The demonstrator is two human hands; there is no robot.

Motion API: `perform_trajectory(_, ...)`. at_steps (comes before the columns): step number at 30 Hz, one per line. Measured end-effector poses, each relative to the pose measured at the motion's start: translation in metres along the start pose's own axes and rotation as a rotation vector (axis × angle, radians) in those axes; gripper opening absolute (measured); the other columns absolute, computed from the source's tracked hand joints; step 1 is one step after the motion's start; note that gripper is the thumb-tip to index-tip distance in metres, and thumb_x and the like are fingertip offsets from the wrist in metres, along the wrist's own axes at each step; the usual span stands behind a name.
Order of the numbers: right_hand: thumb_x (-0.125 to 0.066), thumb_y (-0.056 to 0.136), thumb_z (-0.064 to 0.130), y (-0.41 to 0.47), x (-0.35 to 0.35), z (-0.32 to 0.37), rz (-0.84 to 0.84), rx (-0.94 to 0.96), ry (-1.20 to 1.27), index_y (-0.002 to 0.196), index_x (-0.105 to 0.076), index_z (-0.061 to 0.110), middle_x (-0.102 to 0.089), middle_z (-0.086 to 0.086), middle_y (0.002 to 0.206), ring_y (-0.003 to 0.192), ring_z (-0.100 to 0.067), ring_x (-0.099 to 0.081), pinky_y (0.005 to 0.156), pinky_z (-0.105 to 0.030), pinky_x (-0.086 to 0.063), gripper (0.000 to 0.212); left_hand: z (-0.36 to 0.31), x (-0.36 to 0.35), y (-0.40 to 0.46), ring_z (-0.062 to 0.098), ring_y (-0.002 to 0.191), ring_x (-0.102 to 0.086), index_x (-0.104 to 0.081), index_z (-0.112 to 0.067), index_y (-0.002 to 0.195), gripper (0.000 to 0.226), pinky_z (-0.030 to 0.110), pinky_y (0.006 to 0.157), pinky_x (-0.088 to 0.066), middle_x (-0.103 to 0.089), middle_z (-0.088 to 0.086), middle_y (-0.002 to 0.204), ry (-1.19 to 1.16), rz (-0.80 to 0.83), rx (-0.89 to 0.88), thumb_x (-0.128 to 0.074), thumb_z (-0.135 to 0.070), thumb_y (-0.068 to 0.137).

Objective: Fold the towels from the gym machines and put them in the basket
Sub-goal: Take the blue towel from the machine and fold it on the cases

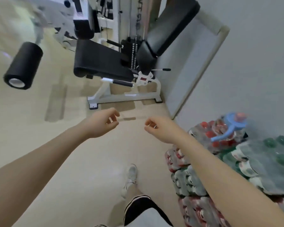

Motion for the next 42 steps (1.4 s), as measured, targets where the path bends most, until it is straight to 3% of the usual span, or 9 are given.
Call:
perform_trajectory(4,-0.047,0.092,0.033,0.096,-0.001,0.043,0.073,0.106,-0.052,0.111,-0.058,0.018,-0.061,0.002,0.107,0.098,-0.016,-0.057,0.082,-0.030,-0.047,0.027,0.066,0.041,0.027,0.018,0.088,-0.058,-0.051,-0.016,0.115,0.025,0.040,0.087,-0.050,-0.056,-0.005,0.102,-0.080,-0.098,0.132,-0.050,-0.023,0.091)
perform_trajectory(12,-0.045,0.091,0.028,0.287,0.017,0.161,0.161,0.351,-0.150,0.101,-0.062,0.014,-0.064,0.000,0.100,0.094,-0.020,-0.059,0.084,-0.038,-0.050,0.024,0.179,0.152,0.092,0.019,0.086,-0.057,-0.050,-0.017,0.118,0.028,0.032,0.082,-0.047,-0.058,-0.002,0.103,-0.121,-0.285,0.360,-0.050,-0.024,0.091)
perform_trajectory(21,-0.046,0.092,0.026,0.412,-0.003,0.286,0.284,0.535,-0.213,0.103,-0.062,0.014,-0.064,-0.002,0.106,0.094,-0.020,-0.058,0.082,-0.034,-0.049,0.023,0.285,0.247,0.119,0.017,0.086,-0.057,-0.051,-0.018,0.116,0.025,0.038,0.080,-0.051,-0.057,-0.005,0.103,-0.218,-0.453,0.511,-0.048,-0.023,0.091)
perform_trajectory(30,-0.045,0.093,0.026,0.517,-0.052,0.406,0.233,0.502,-0.218,0.106,-0.061,0.011,-0.064,-0.004,0.109,0.097,-0.020,-0.057,0.082,-0.032,-0.048,0.026,0.431,0.337,0.137,0.020,0.087,-0.059,-0.051,-0.016,0.111,0.021,0.029,0.075,-0.046,-0.060,-0.002,0.099,-0.224,-0.466,0.417,-0.049,-0.019,0.091)
perform_trajectory(34,-0.046,0.093,0.026,0.560,-0.080,0.488,0.172,0.432,-0.165,0.104,-0.061,0.011,-0.063,-0.004,0.107,0.093,-0.018,-0.055,0.078,-0.030,-0.046,0.024,0.512,0.401,0.130,0.020,0.082,-0.058,-0.052,-0.012,0.112,0.022,0.023,0.064,-0.043,-0.060,-0.002,0.096,-0.208,-0.436,0.350,-0.050,-0.016,0.091)
perform_trajectory(38,-0.046,0.093,0.026,0.594,-0.098,0.574,0.108,0.384,-0.072,0.101,-0.062,0.012,-0.060,0.002,0.096,0.093,-0.018,-0.058,0.083,-0.037,-0.051,0.022,0.585,0.470,0.125,0.018,0.083,-0.054,-0.051,-0.014,0.114,0.024,0.025,0.074,-0.043,-0.060,-0.002,0.100,-0.144,-0.390,0.289,-0.050,-0.020,0.091)
perform_trajectory(42,-0.046,0.092,0.027,0.631,-0.115,0.631,0.095,0.333,-0.036,0.102,-0.062,0.014,-0.064,0.001,0.100,0.095,-0.017,-0.058,0.084,-0.039,-0.051,0.023,0.644,0.515,0.134,0.018,0.083,-0.054,-0.051,-0.014,0.114,0.025,0.028,0.077,-0.044,-0.059,-0.002,0.101,-0.132,-0.373,0.260,-0.049,-0.023,0.091)
Point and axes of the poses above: each hand's wrist, its own y-axis towards the middle knuckle, its own x-axis out of the back of the hand, z = x × y, the point moved 2 cm from there along y, towards the middle knuckle
